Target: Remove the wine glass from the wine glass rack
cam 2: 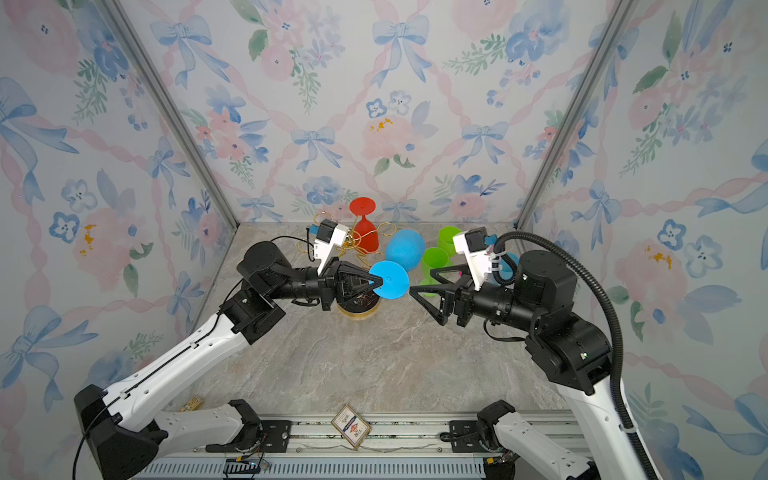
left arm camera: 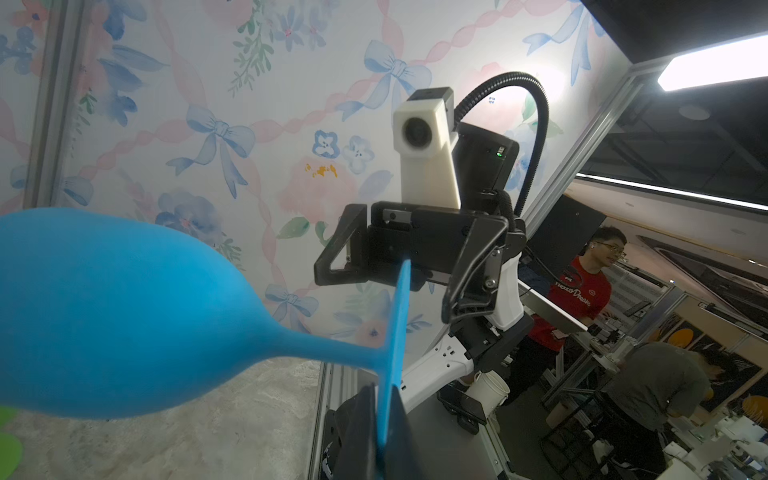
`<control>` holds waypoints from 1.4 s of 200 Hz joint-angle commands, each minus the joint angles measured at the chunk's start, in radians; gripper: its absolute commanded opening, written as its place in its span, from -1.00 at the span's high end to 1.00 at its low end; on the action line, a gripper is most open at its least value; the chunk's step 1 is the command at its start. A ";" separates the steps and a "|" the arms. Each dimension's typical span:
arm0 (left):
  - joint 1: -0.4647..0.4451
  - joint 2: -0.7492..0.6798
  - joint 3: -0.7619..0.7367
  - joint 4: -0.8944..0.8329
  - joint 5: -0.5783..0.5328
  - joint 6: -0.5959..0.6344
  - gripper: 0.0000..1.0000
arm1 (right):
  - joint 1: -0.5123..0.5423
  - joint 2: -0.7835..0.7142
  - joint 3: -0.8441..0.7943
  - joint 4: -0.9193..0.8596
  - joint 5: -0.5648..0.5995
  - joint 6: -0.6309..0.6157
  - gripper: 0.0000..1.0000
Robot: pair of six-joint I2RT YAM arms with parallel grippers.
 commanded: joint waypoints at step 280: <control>-0.709 0.034 -0.274 -0.055 -1.601 1.445 1.00 | -0.446 0.382 0.308 -0.567 -0.050 0.375 -0.66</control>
